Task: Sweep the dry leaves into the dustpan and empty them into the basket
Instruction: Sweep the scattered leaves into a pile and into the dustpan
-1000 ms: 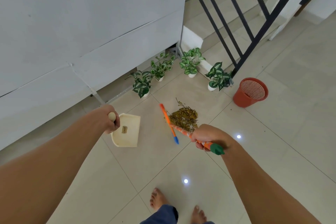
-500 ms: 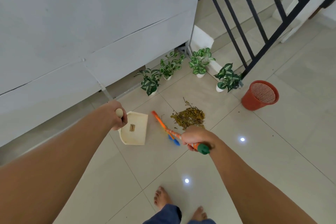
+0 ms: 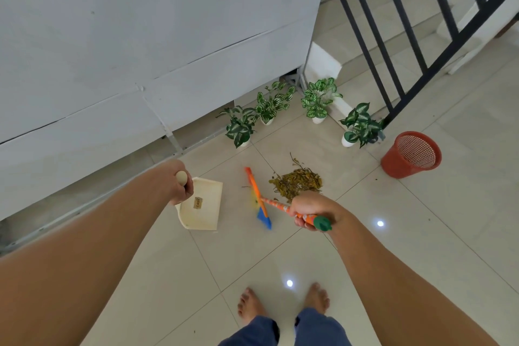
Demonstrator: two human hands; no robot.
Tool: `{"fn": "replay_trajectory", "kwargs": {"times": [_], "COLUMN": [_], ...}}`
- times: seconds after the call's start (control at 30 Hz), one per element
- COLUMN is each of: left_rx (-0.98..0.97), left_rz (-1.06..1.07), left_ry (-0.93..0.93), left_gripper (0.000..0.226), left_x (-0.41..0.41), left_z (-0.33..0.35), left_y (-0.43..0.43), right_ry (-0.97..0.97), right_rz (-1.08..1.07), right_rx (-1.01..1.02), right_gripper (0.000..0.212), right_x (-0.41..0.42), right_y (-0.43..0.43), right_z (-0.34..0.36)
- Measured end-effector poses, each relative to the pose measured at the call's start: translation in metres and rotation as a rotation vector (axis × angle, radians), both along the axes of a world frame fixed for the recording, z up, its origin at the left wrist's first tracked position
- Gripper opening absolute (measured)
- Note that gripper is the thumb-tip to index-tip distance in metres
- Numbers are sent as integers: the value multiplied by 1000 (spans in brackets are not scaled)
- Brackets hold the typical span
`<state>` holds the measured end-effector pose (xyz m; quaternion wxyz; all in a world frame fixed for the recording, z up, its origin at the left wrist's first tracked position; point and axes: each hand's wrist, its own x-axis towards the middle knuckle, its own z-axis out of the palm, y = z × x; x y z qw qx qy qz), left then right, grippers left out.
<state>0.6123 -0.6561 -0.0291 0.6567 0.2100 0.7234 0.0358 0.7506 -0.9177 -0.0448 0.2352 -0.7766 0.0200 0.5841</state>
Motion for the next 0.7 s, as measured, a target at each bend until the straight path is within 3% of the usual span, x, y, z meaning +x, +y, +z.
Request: {"fn": "replay_trajectory", "kwargs": {"times": [0.17, 0.3, 0.53, 0.7], "left_rx": [3, 7, 1, 7], "left_rz": [14, -5, 31, 62], "left_ry": [1, 23, 32, 35], "left_gripper": [16, 16, 15, 16], "left_x": [7, 20, 43, 58], "left_z": [2, 3, 10, 11], "left_y": [-11, -23, -52, -72], "right_ry": [-97, -81, 15, -42], "right_rz": [8, 81, 59, 71], "right_rx": [47, 13, 65, 55], "right_gripper": [31, 10, 12, 21], "right_x": [7, 19, 37, 58], "right_y": [-30, -39, -49, -82], "right_z": [11, 15, -2, 7]}}
